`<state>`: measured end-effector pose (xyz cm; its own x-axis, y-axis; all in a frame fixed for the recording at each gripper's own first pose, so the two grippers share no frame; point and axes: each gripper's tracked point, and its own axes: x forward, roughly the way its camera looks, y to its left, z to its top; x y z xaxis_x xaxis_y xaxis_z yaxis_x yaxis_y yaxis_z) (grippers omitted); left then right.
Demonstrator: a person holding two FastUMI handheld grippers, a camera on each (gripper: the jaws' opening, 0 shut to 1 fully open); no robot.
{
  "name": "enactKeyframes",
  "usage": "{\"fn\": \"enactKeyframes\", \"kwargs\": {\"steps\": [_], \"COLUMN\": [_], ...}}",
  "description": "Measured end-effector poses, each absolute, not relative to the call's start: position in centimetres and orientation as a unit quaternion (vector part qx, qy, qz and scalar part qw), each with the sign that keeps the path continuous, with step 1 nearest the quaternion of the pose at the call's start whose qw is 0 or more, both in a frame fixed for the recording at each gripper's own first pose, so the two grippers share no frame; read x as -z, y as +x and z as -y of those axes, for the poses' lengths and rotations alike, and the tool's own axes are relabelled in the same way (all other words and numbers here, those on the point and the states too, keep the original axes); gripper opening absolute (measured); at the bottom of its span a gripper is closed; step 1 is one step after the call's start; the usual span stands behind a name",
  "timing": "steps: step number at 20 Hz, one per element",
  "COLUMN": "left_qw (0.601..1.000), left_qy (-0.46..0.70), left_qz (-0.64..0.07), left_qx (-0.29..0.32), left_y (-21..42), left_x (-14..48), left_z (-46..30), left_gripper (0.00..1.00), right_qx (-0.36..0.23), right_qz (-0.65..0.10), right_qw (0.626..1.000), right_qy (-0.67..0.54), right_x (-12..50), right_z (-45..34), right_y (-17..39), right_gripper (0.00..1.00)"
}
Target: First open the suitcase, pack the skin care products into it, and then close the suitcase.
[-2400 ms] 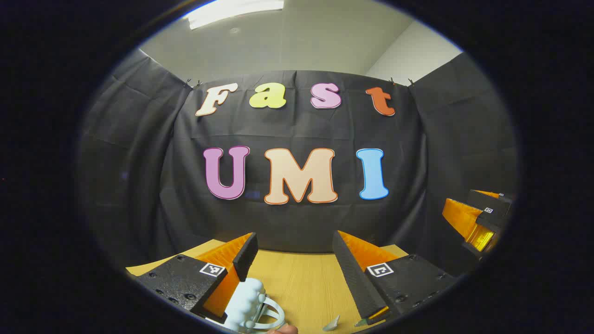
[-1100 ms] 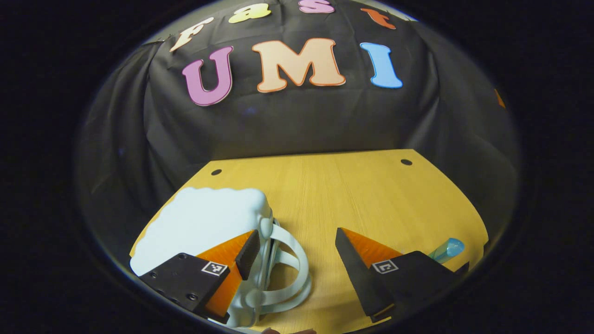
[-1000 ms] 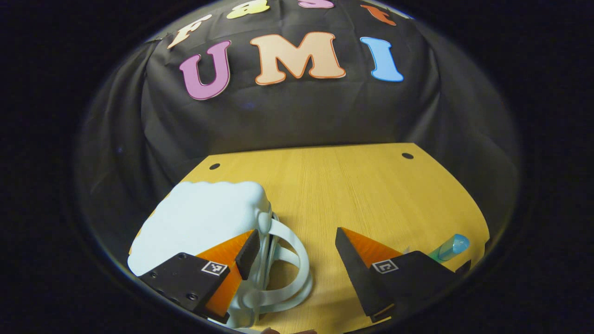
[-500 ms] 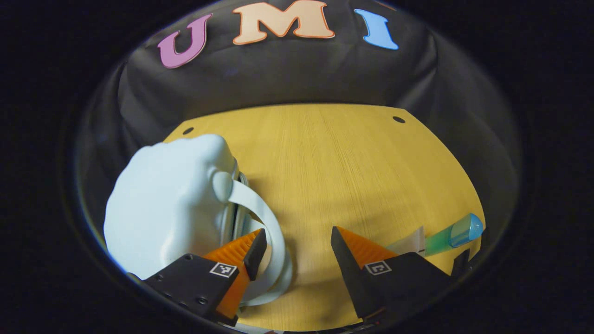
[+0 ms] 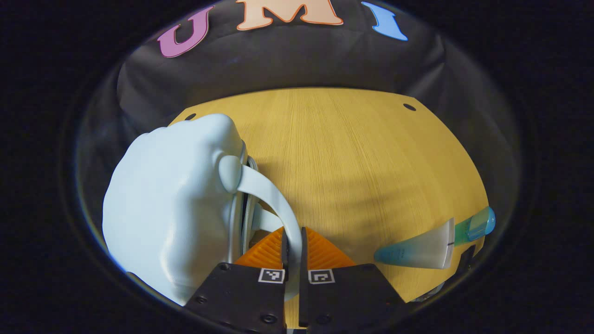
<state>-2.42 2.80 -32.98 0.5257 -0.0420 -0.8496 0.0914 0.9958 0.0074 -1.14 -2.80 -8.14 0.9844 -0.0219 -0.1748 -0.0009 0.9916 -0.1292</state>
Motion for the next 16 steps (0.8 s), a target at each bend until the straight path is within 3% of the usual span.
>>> {"fn": "enactKeyframes", "kwargs": {"steps": [6,16], "left_qw": [0.891,0.924], "left_qy": [0.038,-0.010], "left_qz": [-0.452,-0.377], "left_qx": [0.023,0.066], "left_y": [-1.6,-0.4], "left_x": [28.3,15.8], "left_z": [-3.4,-10.5], "left_gripper": [0.00,0.00], "right_qx": [-0.052,-0.022], "right_qz": [-0.066,-0.061], "right_qw": [0.996,0.998], "right_qy": [-0.038,-0.022], "right_x": [7.5,6.8], "right_z": [1.4,-4.5], "right_y": [-1.0,-0.7], "right_gripper": [0.99,0.99]}}
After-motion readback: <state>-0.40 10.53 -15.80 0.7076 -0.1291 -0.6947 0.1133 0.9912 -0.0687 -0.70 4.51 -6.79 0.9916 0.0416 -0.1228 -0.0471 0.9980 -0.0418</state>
